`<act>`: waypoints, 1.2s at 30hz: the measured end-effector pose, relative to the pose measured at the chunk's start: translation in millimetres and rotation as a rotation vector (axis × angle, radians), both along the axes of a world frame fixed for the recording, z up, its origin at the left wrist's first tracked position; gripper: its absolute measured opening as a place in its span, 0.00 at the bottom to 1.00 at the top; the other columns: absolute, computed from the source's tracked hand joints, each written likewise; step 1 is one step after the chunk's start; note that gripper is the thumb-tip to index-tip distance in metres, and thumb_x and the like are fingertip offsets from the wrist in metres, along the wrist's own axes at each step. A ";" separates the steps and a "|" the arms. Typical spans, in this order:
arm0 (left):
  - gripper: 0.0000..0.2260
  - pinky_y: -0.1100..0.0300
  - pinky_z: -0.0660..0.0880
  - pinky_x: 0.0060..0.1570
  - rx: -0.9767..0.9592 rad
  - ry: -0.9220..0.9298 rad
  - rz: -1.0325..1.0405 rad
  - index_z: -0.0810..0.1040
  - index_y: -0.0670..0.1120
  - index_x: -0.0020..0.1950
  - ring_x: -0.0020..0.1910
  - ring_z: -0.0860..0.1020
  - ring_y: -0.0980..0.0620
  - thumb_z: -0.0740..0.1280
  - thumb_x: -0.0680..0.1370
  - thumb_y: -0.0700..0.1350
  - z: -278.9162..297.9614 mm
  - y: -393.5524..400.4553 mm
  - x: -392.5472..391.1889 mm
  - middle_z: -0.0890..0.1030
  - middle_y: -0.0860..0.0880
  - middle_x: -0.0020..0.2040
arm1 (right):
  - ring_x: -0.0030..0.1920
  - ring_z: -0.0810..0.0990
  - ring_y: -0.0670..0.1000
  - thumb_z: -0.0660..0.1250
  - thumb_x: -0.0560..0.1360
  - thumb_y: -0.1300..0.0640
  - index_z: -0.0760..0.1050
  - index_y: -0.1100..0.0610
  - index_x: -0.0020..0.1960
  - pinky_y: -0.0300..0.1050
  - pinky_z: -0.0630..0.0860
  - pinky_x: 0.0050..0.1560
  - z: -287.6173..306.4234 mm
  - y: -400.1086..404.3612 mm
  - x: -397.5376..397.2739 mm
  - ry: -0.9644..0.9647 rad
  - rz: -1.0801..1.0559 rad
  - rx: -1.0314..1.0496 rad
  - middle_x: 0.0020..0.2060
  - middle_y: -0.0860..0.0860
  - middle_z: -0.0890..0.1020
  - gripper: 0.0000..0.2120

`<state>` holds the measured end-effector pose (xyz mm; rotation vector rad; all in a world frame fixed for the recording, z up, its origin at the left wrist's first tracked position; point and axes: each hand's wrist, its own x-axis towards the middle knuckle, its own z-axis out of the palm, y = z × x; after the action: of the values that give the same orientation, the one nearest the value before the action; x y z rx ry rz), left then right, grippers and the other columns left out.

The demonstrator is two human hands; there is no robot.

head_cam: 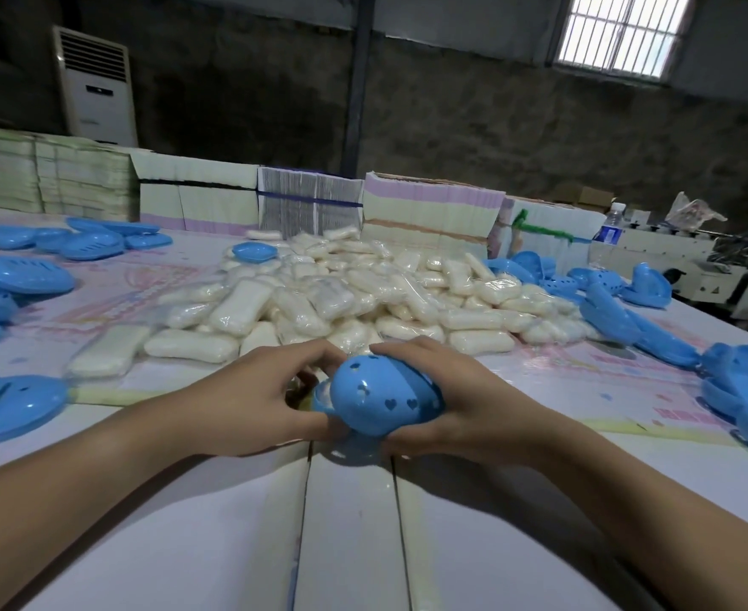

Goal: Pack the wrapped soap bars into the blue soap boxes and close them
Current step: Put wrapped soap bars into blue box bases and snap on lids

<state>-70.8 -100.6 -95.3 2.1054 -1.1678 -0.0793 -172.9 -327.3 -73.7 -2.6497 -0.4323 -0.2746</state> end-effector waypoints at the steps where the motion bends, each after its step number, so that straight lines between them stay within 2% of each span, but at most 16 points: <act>1: 0.23 0.52 0.77 0.56 -0.002 0.003 0.009 0.76 0.64 0.58 0.54 0.80 0.59 0.73 0.63 0.63 -0.4 -0.3 0.0 0.82 0.61 0.54 | 0.57 0.72 0.41 0.76 0.66 0.40 0.66 0.39 0.69 0.40 0.73 0.57 -0.8 0.2 1.4 -0.007 -0.015 0.056 0.58 0.40 0.72 0.35; 4: 0.26 0.53 0.77 0.56 0.016 0.009 0.034 0.76 0.63 0.58 0.53 0.79 0.60 0.72 0.61 0.66 -0.1 -1.7 -0.6 0.82 0.60 0.54 | 0.52 0.75 0.40 0.69 0.64 0.31 0.66 0.31 0.63 0.39 0.76 0.50 -4.2 4.3 7.3 0.045 -0.035 0.180 0.54 0.34 0.74 0.28; 6: 0.26 0.56 0.77 0.56 0.027 0.019 0.039 0.76 0.64 0.57 0.52 0.78 0.62 0.71 0.60 0.67 0.8 -1.8 -1.5 0.82 0.61 0.53 | 0.50 0.76 0.41 0.67 0.65 0.30 0.65 0.25 0.58 0.38 0.77 0.47 -5.6 6.5 9.2 0.082 -0.020 0.195 0.52 0.34 0.74 0.22; 9: 0.27 0.57 0.77 0.55 0.031 0.023 0.045 0.73 0.65 0.58 0.53 0.78 0.62 0.71 0.60 0.67 1.2 -1.4 -2.5 0.80 0.65 0.54 | 0.50 0.76 0.41 0.67 0.66 0.31 0.64 0.24 0.57 0.40 0.77 0.49 -5.6 4.8 8.6 0.086 -0.020 0.197 0.52 0.34 0.74 0.21; 11: 0.34 0.56 0.76 0.57 0.030 0.036 0.057 0.68 0.66 0.64 0.56 0.77 0.61 0.71 0.59 0.68 0.5 -1.1 -2.0 0.80 0.61 0.56 | 0.52 0.74 0.40 0.67 0.66 0.31 0.64 0.27 0.61 0.40 0.76 0.52 -6.8 2.6 8.0 0.084 -0.026 0.161 0.54 0.34 0.73 0.25; 13: 0.39 0.56 0.75 0.59 0.031 0.038 0.072 0.62 0.68 0.67 0.58 0.76 0.61 0.72 0.59 0.69 0.0 -0.7 -2.2 0.80 0.59 0.58 | 0.54 0.74 0.40 0.67 0.68 0.33 0.65 0.35 0.67 0.43 0.75 0.55 -7.9 1.9 7.7 0.078 -0.037 0.120 0.57 0.38 0.73 0.30; 16: 0.39 0.60 0.75 0.57 0.035 0.037 0.066 0.62 0.71 0.67 0.58 0.76 0.64 0.72 0.58 0.69 -0.5 -1.1 -2.4 0.79 0.63 0.57 | 0.57 0.72 0.44 0.68 0.70 0.35 0.63 0.41 0.72 0.48 0.73 0.60 -10.3 2.9 8.8 0.053 -0.038 0.058 0.60 0.43 0.73 0.33; 19: 0.35 0.63 0.75 0.54 0.024 0.028 0.042 0.66 0.71 0.64 0.57 0.76 0.67 0.74 0.59 0.67 0.3 -1.3 -2.4 0.79 0.68 0.54 | 0.58 0.71 0.45 0.66 0.68 0.33 0.61 0.37 0.72 0.46 0.71 0.61 -10.5 5.4 9.9 0.012 -0.047 -0.025 0.59 0.45 0.73 0.35; 23: 0.29 0.60 0.76 0.55 0.001 0.016 0.010 0.72 0.68 0.60 0.57 0.77 0.65 0.74 0.61 0.65 0.3 -2.1 -2.1 0.79 0.69 0.56 | 0.55 0.69 0.44 0.66 0.69 0.33 0.58 0.31 0.68 0.43 0.71 0.57 -8.8 7.5 9.8 -0.006 -0.024 -0.064 0.55 0.46 0.72 0.31; 28: 0.28 0.55 0.78 0.56 -0.016 0.030 0.018 0.75 0.66 0.58 0.55 0.78 0.63 0.76 0.60 0.64 -2.3 -2.7 1.8 0.80 0.66 0.54 | 0.53 0.72 0.44 0.70 0.69 0.35 0.62 0.35 0.69 0.47 0.74 0.55 -5.8 9.9 14.6 0.040 -0.024 -0.071 0.54 0.46 0.73 0.31; 32: 0.30 0.59 0.76 0.56 -0.002 0.007 0.001 0.72 0.68 0.60 0.57 0.77 0.64 0.76 0.61 0.63 -4.2 -3.8 1.8 0.80 0.67 0.55 | 0.54 0.72 0.44 0.71 0.70 0.38 0.65 0.38 0.69 0.48 0.73 0.56 -5.8 8.9 16.0 0.046 -0.026 -0.049 0.54 0.45 0.74 0.30; 36: 0.30 0.63 0.74 0.53 -0.012 -0.007 -0.016 0.70 0.70 0.62 0.57 0.77 0.65 0.75 0.62 0.63 -4.7 -4.5 0.2 0.79 0.68 0.57 | 0.54 0.71 0.44 0.71 0.71 0.38 0.63 0.36 0.70 0.49 0.73 0.58 -6.1 9.0 13.5 0.066 -0.020 -0.032 0.54 0.46 0.73 0.31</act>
<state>-70.5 -105.1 -100.0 2.0878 -1.1864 -0.0720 -159.5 -318.2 -79.8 -2.6865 -0.3926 -0.1877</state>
